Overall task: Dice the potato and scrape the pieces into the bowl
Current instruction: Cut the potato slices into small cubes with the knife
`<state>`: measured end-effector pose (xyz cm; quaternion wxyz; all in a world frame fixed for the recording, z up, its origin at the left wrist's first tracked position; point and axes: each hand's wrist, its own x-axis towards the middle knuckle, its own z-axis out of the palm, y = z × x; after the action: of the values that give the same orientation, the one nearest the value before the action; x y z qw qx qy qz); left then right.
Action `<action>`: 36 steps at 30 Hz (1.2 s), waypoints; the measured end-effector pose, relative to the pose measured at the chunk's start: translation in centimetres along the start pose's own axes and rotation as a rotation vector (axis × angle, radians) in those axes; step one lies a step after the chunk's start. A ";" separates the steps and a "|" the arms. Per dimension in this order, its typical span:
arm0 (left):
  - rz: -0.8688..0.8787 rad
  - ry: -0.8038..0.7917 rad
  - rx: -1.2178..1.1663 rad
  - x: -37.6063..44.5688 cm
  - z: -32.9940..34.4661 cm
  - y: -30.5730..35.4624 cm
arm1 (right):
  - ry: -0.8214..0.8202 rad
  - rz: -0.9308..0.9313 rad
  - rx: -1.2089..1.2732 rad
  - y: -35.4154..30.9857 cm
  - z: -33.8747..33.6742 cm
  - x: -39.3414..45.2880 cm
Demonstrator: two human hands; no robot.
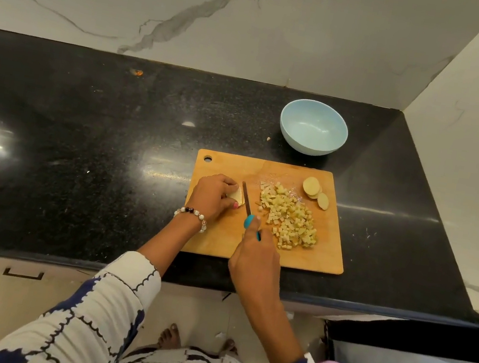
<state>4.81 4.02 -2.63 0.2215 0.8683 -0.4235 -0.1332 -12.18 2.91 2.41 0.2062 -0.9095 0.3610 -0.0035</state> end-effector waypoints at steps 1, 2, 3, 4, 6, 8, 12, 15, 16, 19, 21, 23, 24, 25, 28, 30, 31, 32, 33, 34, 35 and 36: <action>-0.003 -0.007 0.002 0.0 -0.2 0.0 | -0.007 -0.001 -0.005 -0.2 0.2 0.6; -0.003 -0.010 0.003 0.1 -0.2 -0.1 | -0.027 0.002 -0.016 -0.3 0.4 1.0; -0.001 -0.011 0.002 0.1 -0.2 -0.1 | -0.044 0.010 -0.030 -0.3 0.6 1.3; -0.001 -0.011 -0.002 0.1 -0.2 -0.1 | -0.066 0.017 -0.046 -0.3 0.8 1.4; -0.001 -0.010 -0.010 0.1 -0.1 0.0 | -0.095 0.011 -0.068 -0.4 1.3 1.3; 0.001 -0.006 -0.018 0.1 0.0 0.0 | -0.113 0.003 -0.090 -0.6 1.7 1.3; -0.003 0.018 -0.042 0.0 0.2 -0.1 | -0.175 0.016 -0.107 -0.4 1.8 0.4; -0.016 0.048 -0.061 -0.1 0.2 0.0 | -0.145 0.005 -0.085 0.3 2.2 -1.6; -0.015 0.054 -0.064 -0.1 0.3 0.0 | -0.137 0.012 -0.095 0.5 2.1 -2.2; -0.021 0.055 -0.068 -0.2 0.2 0.1 | -0.162 -0.007 -0.104 0.5 0.4 -3.3; -0.035 0.058 -0.077 -0.2 0.2 0.1 | -0.199 0.015 -0.062 0.4 -0.7 -3.1; -0.058 0.064 -0.103 -0.3 0.2 0.2 | -0.130 0.018 -0.036 0.3 -1.1 -2.0; -0.076 0.069 -0.124 -0.3 0.1 0.2 | -0.119 0.015 -0.034 0.0 -1.3 -1.2; -0.098 0.073 -0.150 -0.4 0.1 0.1 | -0.119 0.009 -0.040 -0.2 -1.1 -0.5; -0.140 0.079 -0.196 -0.3 0.2 0.1 | -0.129 -0.006 -0.066 -0.7 -0.5 1.3; -0.150 0.081 -0.205 -0.3 0.3 0.2 | -0.135 -0.017 -0.069 -0.7 0.0 1.6; -0.156 0.085 -0.210 -0.3 0.3 0.2 | -0.138 -0.020 -0.076 -0.7 0.3 1.7; -0.165 0.090 -0.220 -0.3 0.3 0.3 | -0.142 -0.021 -0.085 -0.8 0.6 1.7; -0.175 0.096 -0.236 -0.3 0.3 0.3 | -0.147 -0.021 -0.101 -1.0 0.7 1.7; -0.185 0.100 -0.249 -0.3 0.3 0.3 | -0.153 -0.020 -0.120 -1.1 0.9 1.7; -0.192 0.103 -0.254 -0.3 0.3 0.4 | -0.159 -0.020 -0.136 -1.2 1.0 1.6; -0.199 0.104 -0.250 -0.3 0.4 0.4 | -0.171 -0.018 -0.147 -1.2 1.0 1.4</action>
<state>4.24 3.94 -2.74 0.3352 0.8773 -0.3033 -0.1613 -10.22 3.18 1.78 0.1688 -0.9224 0.3332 0.0988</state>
